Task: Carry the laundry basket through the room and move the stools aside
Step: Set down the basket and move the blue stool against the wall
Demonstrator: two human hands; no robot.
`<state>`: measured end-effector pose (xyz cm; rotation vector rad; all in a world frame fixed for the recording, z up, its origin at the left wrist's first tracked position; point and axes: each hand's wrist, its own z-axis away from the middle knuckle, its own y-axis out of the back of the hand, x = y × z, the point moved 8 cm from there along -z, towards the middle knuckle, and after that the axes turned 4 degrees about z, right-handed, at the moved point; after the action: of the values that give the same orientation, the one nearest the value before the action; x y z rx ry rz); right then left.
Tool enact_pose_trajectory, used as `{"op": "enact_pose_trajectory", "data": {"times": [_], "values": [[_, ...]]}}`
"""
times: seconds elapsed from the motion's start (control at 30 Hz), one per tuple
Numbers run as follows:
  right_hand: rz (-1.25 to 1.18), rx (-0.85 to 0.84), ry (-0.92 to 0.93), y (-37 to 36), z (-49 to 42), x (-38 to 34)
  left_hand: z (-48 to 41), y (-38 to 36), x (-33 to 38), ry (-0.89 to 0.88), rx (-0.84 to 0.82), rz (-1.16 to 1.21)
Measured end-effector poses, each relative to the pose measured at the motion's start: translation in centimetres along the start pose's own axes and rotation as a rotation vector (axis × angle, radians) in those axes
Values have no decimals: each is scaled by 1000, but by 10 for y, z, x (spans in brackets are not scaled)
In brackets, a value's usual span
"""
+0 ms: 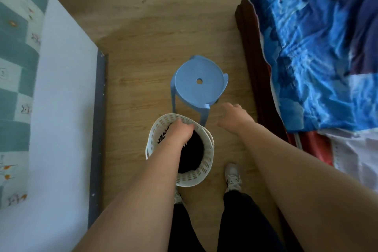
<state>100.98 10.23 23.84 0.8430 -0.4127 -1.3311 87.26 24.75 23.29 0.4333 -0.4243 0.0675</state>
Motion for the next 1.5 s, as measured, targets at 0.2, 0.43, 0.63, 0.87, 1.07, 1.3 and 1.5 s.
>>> {"op": "enact_pose_trajectory", "data": {"times": [0.2,0.43,0.63,0.87,1.07,1.3,1.5], "values": [[43,-32,25,30,-26,43,2,-27,29,40,30,67],[120,-90,147,70,-69,80,3,-77,57,152,92,225],[134,-120,221,89,-105,72,-9,-89,68,166,151,314],[246,-170,313,91,-142,29,-46,-70,68,249,169,390],[318,-246,349,97,-190,-17,-95,-35,87,222,203,465],[277,-247,298,101,-247,-49,-145,-11,86,277,191,528],[308,-290,269,83,-324,-66,-210,-10,74,328,227,594]]}}
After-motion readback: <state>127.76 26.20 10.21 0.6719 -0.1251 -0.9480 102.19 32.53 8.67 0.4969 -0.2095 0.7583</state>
